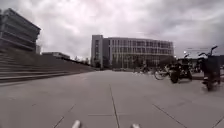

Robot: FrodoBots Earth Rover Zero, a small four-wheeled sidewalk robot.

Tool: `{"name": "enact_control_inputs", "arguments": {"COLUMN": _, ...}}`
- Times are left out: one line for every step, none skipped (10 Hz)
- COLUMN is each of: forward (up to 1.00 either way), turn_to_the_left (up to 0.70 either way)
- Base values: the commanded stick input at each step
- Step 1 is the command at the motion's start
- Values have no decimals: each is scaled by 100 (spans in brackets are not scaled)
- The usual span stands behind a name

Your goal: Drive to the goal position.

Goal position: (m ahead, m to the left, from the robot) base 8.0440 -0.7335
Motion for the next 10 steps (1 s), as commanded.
{"name": "enact_control_inputs", "arguments": {"forward": 70, "turn_to_the_left": -1}}
{"name": "enact_control_inputs", "arguments": {"forward": 70, "turn_to_the_left": -1}}
{"name": "enact_control_inputs", "arguments": {"forward": 70, "turn_to_the_left": -1}}
{"name": "enact_control_inputs", "arguments": {"forward": 70, "turn_to_the_left": -1}}
{"name": "enact_control_inputs", "arguments": {"forward": 70, "turn_to_the_left": -1}}
{"name": "enact_control_inputs", "arguments": {"forward": 70, "turn_to_the_left": -1}}
{"name": "enact_control_inputs", "arguments": {"forward": 70, "turn_to_the_left": -1}}
{"name": "enact_control_inputs", "arguments": {"forward": 70, "turn_to_the_left": -1}}
{"name": "enact_control_inputs", "arguments": {"forward": 70, "turn_to_the_left": -1}}
{"name": "enact_control_inputs", "arguments": {"forward": 70, "turn_to_the_left": -1}}
